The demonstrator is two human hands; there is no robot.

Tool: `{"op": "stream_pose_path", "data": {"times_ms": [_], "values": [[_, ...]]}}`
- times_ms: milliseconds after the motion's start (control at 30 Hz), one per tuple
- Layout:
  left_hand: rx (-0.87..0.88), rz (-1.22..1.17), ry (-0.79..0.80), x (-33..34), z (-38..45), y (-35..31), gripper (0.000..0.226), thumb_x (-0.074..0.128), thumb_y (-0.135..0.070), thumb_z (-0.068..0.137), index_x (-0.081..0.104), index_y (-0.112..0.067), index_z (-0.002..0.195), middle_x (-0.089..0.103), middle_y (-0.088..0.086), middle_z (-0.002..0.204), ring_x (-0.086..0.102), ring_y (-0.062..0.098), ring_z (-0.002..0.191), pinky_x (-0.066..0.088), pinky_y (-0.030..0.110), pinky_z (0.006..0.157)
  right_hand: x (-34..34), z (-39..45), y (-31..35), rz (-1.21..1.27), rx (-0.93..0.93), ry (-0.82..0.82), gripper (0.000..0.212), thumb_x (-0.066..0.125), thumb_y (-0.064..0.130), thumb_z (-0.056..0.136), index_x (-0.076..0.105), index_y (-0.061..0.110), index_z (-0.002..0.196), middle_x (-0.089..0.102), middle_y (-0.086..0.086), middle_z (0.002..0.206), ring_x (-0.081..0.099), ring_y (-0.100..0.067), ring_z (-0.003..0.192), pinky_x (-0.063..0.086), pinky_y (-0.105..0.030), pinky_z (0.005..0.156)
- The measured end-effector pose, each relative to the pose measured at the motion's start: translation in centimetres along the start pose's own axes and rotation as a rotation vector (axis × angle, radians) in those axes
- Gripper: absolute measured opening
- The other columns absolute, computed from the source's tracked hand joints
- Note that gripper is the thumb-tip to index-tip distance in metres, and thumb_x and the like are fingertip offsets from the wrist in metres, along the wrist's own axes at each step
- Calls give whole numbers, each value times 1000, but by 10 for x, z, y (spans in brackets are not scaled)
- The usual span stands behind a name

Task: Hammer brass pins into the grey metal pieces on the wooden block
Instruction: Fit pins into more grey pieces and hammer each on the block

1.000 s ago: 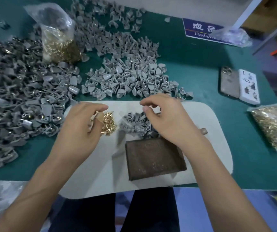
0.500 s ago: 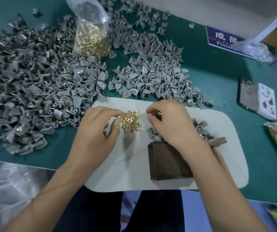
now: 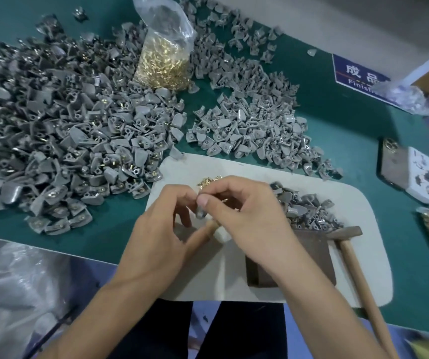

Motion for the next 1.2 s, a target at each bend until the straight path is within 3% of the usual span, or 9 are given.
{"op": "stream_pose_path", "data": {"times_ms": [67,167,300,400,633,867,1000,1100,1200], "values": [[-40,-26,-47,-5,-6,4,34,80,-35,78,52,-40,97,63,-20,91,60,3,79,41,4,65,7,0,-1,-24,-19,14,6,76,16,90,78,20,85,77,6,80,73,-12,78,60,-39,79],[-89,-48,-77,-11,-7,10,21,68,-48,79,60,-43,97,67,-20,90,64,4,79,45,7,65,7,7,-3,-113,-38,16,6,74,20,92,77,23,88,76,10,82,71,-8,80,58,-37,78],[-99,-59,-96,-13,-7,20,20,67,-49,82,67,-35,96,69,-13,86,63,6,71,44,10,60,-6,29,-9,-752,-147,-84,19,61,36,98,70,32,114,66,14,111,58,-10,106,50,-33,86],[-95,-34,-80,-11,-8,21,24,62,-50,86,70,-33,102,68,-14,88,63,6,74,44,10,63,-2,40,-11,-854,-199,35,34,63,39,98,65,29,130,55,6,125,47,-17,121,45,-38,98],[-119,-60,-85,-11,-7,22,22,66,-42,84,62,-38,105,68,-29,96,67,-5,86,47,5,73,7,51,-3,-988,-316,23,20,62,36,99,75,29,112,63,5,110,55,-20,112,38,-36,92],[-135,-82,-74,-14,-7,22,18,71,-38,86,65,-35,103,72,-20,93,70,3,88,54,19,74,13,54,0,-1132,-383,-3,16,57,33,96,70,25,100,67,5,105,54,-20,109,35,-36,94],[-153,-141,-74,-18,-6,17,17,71,-39,84,68,-33,99,74,-17,91,71,5,84,55,21,75,5,51,6,-910,-356,-19,6,60,24,90,65,22,92,66,7,93,59,-16,96,45,-36,92],[-116,-190,-71,-17,-6,5,11,72,-35,81,72,-34,92,73,-19,87,68,-1,78,51,14,70,-13,30,8,-352,-270,-66,9,65,8,87,63,17,89,67,5,80,64,-14,76,55,-36,73],[-94,-248,-21,-10,-7,-12,12,73,-32,83,73,-37,93,74,-20,88,68,-1,80,49,9,71,-33,-5,2,-28,-218,-70,11,74,1,88,71,11,89,72,2,81,69,-14,75,60,-32,69]]}}
Point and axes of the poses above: each hand's wrist, its own z-axis towards the middle knuckle, its own x-axis out of the palm, y = z × x, the point moved 2 cm from there along z, towards the middle knuckle
